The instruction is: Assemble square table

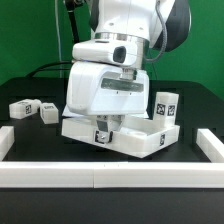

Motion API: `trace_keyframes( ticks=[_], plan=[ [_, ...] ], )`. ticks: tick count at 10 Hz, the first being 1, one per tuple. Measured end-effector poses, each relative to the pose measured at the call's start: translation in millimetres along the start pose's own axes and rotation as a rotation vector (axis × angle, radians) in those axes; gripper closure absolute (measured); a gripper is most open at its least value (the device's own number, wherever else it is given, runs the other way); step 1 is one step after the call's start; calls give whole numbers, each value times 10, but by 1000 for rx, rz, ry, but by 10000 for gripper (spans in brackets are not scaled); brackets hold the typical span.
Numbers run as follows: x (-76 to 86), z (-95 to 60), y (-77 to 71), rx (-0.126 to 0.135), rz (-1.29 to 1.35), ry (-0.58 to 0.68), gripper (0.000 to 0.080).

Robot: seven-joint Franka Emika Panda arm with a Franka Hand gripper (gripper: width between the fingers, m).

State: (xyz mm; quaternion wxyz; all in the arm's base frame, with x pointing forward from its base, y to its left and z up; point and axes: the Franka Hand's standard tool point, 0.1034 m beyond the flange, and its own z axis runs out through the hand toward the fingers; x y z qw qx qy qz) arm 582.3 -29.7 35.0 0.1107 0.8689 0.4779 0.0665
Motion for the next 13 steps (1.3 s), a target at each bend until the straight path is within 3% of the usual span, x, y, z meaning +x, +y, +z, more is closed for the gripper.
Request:
trace_keyframes(
  ticks=[2, 5, 6, 9, 10, 11, 13],
  plan=[
    [12, -3, 9, -5, -108, -3, 729],
    [741, 45, 81, -50, -261, 40, 721],
    [757, 45, 37, -24, -213, 31, 721],
    [721, 56, 39, -22, -211, 27, 718],
    [743, 50, 36, -28, -223, 31, 718],
    [876, 25, 12, -66, -294, 61, 718],
    [1055, 2, -15, -99, -393, 94, 718]
  ],
)
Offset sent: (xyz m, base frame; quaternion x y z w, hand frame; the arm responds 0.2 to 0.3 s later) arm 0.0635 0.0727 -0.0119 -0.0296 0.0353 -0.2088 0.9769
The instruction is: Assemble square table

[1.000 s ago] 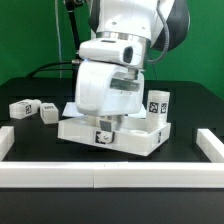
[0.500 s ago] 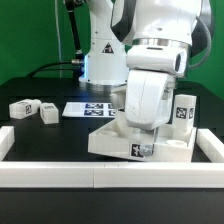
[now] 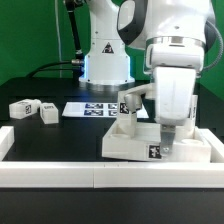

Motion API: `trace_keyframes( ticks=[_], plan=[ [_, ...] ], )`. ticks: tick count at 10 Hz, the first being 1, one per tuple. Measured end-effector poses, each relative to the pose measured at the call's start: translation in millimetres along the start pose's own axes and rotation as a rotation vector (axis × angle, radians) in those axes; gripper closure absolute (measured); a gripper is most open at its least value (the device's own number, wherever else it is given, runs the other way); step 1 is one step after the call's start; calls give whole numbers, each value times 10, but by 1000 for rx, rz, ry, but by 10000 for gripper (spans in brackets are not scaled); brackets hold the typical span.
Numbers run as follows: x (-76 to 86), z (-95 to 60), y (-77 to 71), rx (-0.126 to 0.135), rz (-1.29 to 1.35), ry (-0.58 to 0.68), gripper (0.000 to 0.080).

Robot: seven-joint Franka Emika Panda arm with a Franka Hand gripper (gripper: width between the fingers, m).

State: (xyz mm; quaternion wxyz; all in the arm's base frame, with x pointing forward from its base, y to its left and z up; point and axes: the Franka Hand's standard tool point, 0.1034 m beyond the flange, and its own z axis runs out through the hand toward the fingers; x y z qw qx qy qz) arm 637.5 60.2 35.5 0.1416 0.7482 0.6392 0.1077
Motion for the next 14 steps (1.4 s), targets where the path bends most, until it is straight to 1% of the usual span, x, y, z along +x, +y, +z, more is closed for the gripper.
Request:
trace_keyframes(
  ticks=[1, 2, 5, 6, 7, 8, 9, 11, 12, 13, 14],
  plan=[
    [61, -14, -2, -18, 8, 11, 713],
    [13, -9, 0, -13, 6, 2, 709],
    [1, -4, -1, -11, 8, 0, 709],
    [65, 23, 1, -32, -35, 13, 709],
    [115, 44, 2, -42, -54, 22, 709],
    [223, 39, 11, -50, -73, 28, 700],
    [218, 48, 14, -54, -84, 23, 700],
    [179, 52, 19, -51, -78, 18, 696],
    [182, 52, 17, -51, -78, 18, 502],
    [179, 53, 17, -50, -78, 18, 363],
    [178, 55, 16, -50, -78, 17, 363]
  ],
)
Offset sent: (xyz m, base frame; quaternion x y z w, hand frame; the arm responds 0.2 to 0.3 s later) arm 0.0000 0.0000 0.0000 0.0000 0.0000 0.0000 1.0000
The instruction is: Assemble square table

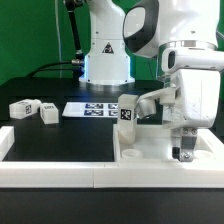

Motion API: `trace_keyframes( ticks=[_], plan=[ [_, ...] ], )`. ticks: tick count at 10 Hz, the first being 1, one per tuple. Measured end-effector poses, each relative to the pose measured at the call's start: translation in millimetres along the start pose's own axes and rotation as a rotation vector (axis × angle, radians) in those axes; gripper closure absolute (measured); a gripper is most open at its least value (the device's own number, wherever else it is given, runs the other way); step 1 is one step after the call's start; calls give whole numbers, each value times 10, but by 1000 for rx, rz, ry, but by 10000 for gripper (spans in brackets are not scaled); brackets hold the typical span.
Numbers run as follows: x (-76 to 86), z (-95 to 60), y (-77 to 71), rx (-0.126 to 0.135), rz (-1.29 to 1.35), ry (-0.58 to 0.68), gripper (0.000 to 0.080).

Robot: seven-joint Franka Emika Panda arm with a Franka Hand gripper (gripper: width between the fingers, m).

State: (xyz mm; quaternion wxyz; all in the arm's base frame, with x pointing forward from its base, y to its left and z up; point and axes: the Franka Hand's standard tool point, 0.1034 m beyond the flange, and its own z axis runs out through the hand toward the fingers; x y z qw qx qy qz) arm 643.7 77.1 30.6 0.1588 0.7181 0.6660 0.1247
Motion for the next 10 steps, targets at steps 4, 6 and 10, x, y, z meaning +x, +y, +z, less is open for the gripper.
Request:
trace_keyframes(
  ticks=[4, 6, 10],
  plan=[
    [-3, 2, -1, 0, 0, 0, 155],
    [-4, 3, -2, 0, 0, 0, 151],
    [-67, -160, 83, 9, 7, -15, 151]
  ],
)
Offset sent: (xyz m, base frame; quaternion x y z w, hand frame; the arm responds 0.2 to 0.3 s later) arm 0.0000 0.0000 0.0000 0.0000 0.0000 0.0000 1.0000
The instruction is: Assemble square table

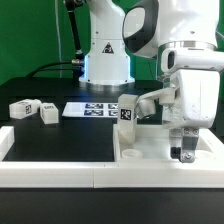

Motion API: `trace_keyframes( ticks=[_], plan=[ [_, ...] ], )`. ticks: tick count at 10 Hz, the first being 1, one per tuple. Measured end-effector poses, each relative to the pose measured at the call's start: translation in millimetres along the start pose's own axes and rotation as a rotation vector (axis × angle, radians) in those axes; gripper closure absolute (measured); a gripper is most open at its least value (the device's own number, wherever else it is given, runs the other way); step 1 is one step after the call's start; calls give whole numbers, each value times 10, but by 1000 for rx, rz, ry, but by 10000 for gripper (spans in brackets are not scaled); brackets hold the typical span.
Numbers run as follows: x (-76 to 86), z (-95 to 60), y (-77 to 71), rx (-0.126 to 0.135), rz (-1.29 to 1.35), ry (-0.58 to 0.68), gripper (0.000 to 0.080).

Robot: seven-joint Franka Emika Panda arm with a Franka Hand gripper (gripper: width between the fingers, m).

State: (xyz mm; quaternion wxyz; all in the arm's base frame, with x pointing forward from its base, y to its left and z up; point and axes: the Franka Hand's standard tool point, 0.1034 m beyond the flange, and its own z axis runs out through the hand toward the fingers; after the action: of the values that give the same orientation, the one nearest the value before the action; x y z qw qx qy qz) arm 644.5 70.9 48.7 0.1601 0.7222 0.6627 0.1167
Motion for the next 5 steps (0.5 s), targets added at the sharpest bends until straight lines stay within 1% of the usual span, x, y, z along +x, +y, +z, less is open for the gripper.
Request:
trace_keyframes(
  ticks=[1, 2, 3, 4, 5],
  plan=[
    [-110, -302, 101, 10, 18, -17, 151],
    [-233, -529, 192, 13, 40, -31, 151],
    [-345, -671, 300, 16, 63, -47, 151],
    [-381, -732, 386, 3, 74, -49, 151],
    [-366, -704, 356, 6, 116, -48, 151]
  ],
)
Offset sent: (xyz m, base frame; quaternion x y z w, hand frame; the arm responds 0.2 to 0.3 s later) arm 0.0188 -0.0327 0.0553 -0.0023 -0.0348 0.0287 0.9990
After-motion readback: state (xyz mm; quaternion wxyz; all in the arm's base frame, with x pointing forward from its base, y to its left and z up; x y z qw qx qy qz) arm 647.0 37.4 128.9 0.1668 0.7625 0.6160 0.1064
